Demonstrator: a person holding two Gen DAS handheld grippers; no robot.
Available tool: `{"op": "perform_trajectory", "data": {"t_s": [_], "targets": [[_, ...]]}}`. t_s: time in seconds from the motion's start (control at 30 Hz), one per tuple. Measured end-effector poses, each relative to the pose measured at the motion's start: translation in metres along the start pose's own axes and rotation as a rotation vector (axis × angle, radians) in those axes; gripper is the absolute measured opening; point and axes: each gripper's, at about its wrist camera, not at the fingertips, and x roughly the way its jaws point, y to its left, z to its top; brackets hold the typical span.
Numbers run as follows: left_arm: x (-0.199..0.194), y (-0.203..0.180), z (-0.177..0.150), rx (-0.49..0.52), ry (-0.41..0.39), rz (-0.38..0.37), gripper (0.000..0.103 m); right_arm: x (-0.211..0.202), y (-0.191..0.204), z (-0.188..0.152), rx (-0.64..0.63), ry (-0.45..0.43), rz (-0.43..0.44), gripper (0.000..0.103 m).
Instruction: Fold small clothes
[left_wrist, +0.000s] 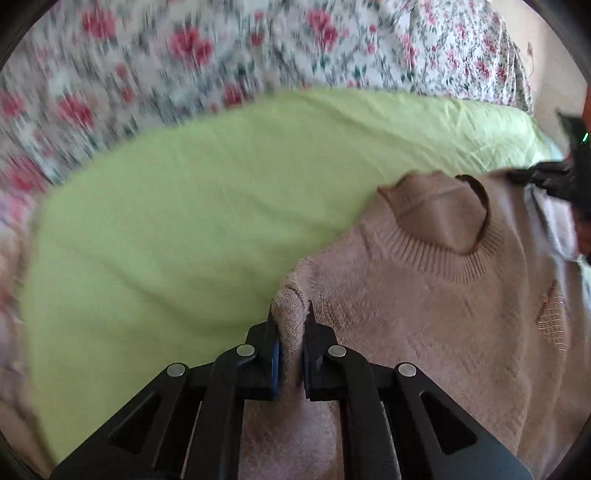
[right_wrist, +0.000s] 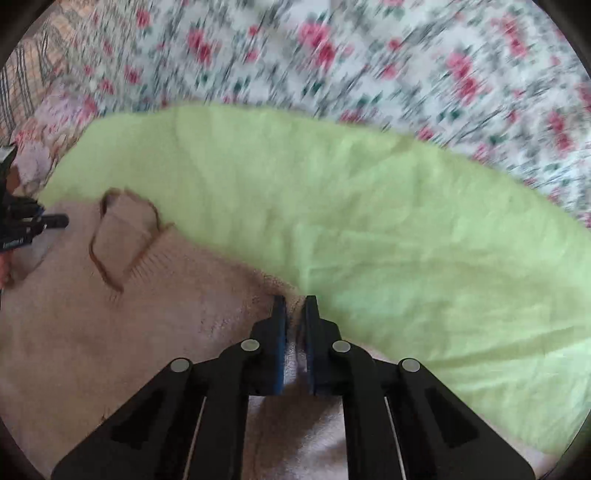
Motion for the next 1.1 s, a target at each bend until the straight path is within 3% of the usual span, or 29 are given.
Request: {"op": "perform_trajectory", "data": {"t_s": [0.07, 0.13, 0.23, 0.4, 0.57, 0.63, 0.83, 1.1], "targets": [[-0.004, 0.003, 0.005, 0.008, -0.031, 0.074, 0.007, -0.001, -0.012, 0.006, 0.051, -0.033, -0.028, 0.009], [0.005, 0.006, 0.01, -0.003, -0.012, 0.124, 0.007, 0.016, -0.015, 0.008, 0.057, -0.006, -0.044, 0.009], [0.028, 0.014, 0.008, -0.066, 0.017, 0.141, 0.007, 0.05, -0.016, -0.003, 0.07, 0.052, -0.057, 0.009], [0.041, 0.015, 0.008, -0.081, 0.029, 0.164, 0.011, 0.056, -0.021, 0.005, 0.096, 0.032, -0.072, 0.011], [0.013, 0.028, 0.013, -0.188, 0.04, 0.18, 0.055, 0.02, -0.036, 0.005, 0.187, -0.007, -0.047, 0.044], [-0.005, 0.028, 0.011, -0.22, 0.024, 0.175, 0.056, -0.002, -0.043, -0.005, 0.224, -0.021, -0.024, 0.048], [-0.073, -0.017, -0.012, -0.255, -0.026, 0.119, 0.072, -0.066, -0.041, -0.077, 0.286, 0.015, -0.023, 0.056], [-0.107, -0.105, -0.054, -0.28, -0.007, -0.014, 0.079, -0.13, -0.06, -0.174, 0.517, 0.038, -0.08, 0.065]]}}
